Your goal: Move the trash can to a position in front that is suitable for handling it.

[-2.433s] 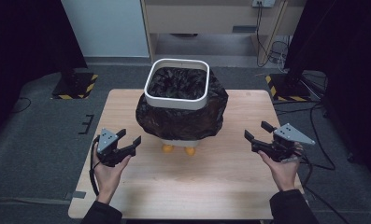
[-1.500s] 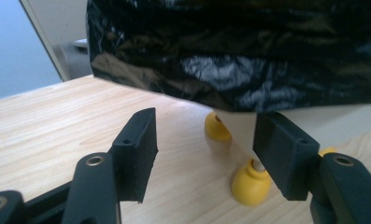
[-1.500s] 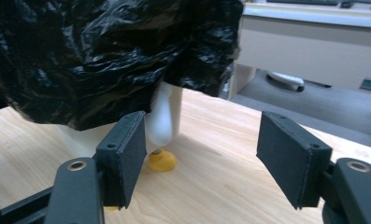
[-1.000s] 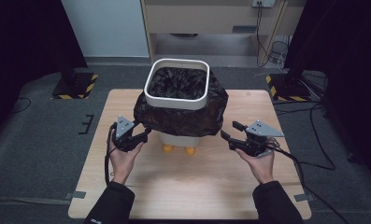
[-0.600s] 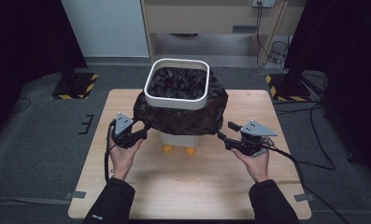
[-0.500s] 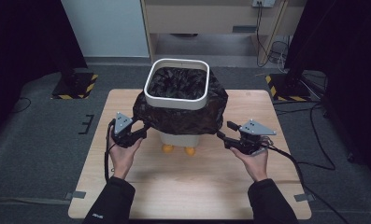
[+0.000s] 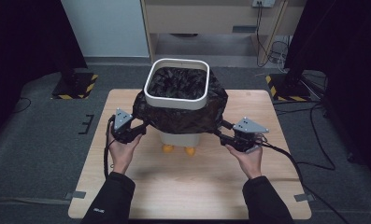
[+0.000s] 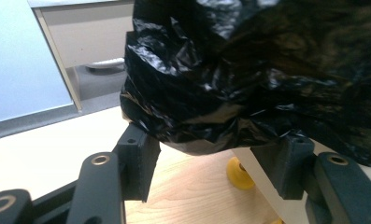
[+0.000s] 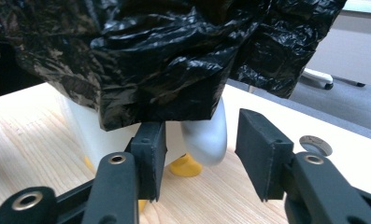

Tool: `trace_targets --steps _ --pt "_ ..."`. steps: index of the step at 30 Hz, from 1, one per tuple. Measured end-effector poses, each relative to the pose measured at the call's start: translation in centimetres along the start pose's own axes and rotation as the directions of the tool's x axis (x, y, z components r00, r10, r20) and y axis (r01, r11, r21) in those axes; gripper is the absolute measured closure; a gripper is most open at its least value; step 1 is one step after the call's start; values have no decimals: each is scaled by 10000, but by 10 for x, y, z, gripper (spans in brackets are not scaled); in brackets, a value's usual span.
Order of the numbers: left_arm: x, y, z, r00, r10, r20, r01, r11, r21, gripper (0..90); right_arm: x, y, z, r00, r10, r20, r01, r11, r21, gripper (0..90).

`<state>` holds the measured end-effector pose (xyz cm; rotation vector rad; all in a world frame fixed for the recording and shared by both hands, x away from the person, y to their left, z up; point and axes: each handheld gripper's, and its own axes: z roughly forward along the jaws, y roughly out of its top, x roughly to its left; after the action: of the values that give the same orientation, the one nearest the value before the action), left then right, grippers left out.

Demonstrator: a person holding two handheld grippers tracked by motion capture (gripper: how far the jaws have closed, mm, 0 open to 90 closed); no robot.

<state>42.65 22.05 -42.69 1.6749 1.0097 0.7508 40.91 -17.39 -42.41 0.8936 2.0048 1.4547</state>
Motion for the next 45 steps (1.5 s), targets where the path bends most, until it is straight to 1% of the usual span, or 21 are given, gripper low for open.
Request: trace_targets --steps 3,6,8,10,11,12,13,16,18,20,21,22,24,27,28,30,32,33,34,40,45 --pt "1 -1 2 10000 13 15 -13 10000 -6 416 -2 1 2 9998 189 -27 -189 9997 -124 575" --pt "2 -1 4 10000 86 25 -86 10000 38 424 -2 1 3 9999 141 -51 -142 9998 -156 591" --pt "2 2 5 9998 215 30 -215 9997 109 441 -2 1 4 9999 116 -35 -117 9998 -147 624" --pt "1 3 5 9996 279 40 -280 9995 120 450 -3 1 5 9999 104 -62 -105 9998 -165 631" --pt "-1 5 5 9991 412 78 -413 9990 166 496 -3 1 5 9999 71 -91 -73 9998 -188 658" --pt "-1 5 5 9991 412 78 -413 9990 166 520 -3 1 5 9999 71 -91 -73 9998 -188 658" --pt "-2 6 5 9990 442 90 -444 9988 205 523 -2 1 5 9999 104 -132 -107 9998 -193 665" --pt "0 6 4 9993 302 219 -307 9993 228 526 -2 1 5 9996 206 -185 -209 9996 -179 664" --pt "0 7 4 9992 294 289 -301 9993 241 525 -3 2 5 9995 268 -187 -272 9994 -221 647" --pt "1 8 3 9991 302 292 -308 9993 196 507 -3 2 6 9994 294 -180 -299 9991 -284 644" --pt "2 10 3 9995 122 291 -124 9999 66 491 -4 3 6 9989 413 -209 -420 9985 -343 634" --pt "3 10 3 9995 214 244 -216 9997 85 471 -4 3 7 9988 442 -216 -450 9982 -406 623" --pt "3 10 3 9993 204 303 -207 9998 85 475 -4 3 7 9983 523 -245 -532 9978 -392 618" --pt "2 10 3 9991 203 372 -207 9997 94 513 -4 4 8 9982 552 -244 -562 9975 -435 631" --pt "1 10 3 9992 182 355 -187 9997 124 522 -3 4 9 9982 499 -327 -513 9977 -439 661" --pt "1 10 3 9993 212 316 -218 9996 176 534 -3 5 9 9992 279 -276 -290 9988 -397 667" --pt "0 11 3 9993 203 317 -210 9995 227 551 -2 6 9 9995 211 -253 -219 9992 -323 667" --pt "0 11 2 9993 243 293 -250 9994 247 555 -2 8 9 9998 14 -205 -19 9998 -211 669" --pt "-1 11 2 9992 321 235 -328 9990 301 560 -1 8 9 9998 5 -187 -9 9998 -177 669" --pt "-4 13 -1 9993 171 338 -180 9995 268 590 0 8 6 9997 88 -219 -91 9998 -164 673" --pt "-10 15 -3 9992 106 396 -112 9998 144 602 -1 7 0 9995 111 -305 -117 9997 -191 677"
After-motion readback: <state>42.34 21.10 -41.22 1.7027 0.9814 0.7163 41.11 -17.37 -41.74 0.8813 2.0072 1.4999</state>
